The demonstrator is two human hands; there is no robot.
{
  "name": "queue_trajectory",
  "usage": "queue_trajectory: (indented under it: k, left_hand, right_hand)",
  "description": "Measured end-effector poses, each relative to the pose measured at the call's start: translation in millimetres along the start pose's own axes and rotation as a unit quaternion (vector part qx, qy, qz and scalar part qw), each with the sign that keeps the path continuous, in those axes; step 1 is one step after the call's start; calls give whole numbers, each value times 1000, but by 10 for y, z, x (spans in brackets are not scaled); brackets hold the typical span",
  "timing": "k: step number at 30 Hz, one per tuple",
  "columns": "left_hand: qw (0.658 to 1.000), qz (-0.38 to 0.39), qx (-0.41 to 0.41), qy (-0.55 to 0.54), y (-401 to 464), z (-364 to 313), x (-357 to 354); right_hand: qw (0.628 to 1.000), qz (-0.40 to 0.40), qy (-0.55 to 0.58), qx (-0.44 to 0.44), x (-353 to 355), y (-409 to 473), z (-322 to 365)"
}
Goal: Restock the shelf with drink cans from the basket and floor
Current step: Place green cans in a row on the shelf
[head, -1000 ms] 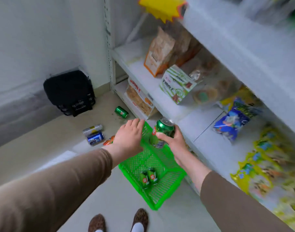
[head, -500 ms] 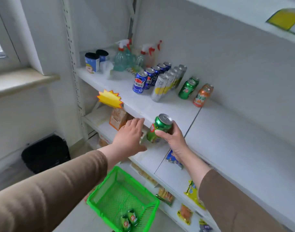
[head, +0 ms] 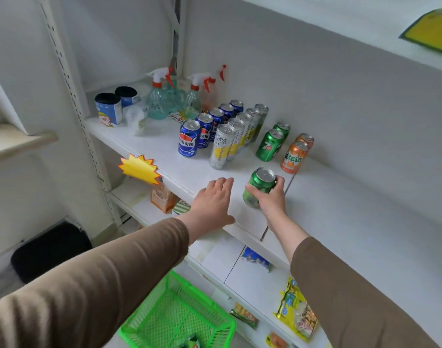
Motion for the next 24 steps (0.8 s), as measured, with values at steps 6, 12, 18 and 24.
queue_trajectory:
  k: [6,12,18,24]
  left_hand:
    - [1000,13,0,11,369,-50,12]
    - [1000,19,-9,17,563,17,21]
    - [999,33,-19,20,656,108,-70]
    - [999,32,-27,13,762,104,-66]
  right_hand:
    - [994,-66,56,-62,66,448,-154]
    - [978,-63,180,-83,7,455,-281]
    - [997,-41,0,-72,138,418,-420]
    - [997,0,-49,-59,61,700,-394]
Point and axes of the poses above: each hand's wrist, its own y-axis towards the middle knuckle, its own x-axis out of the back of the hand, z = x × y, the point moved 9 cm from there along y, towards the middle knuckle, and after that the axes turned 11 degrees about z, right-handed, at the moved point
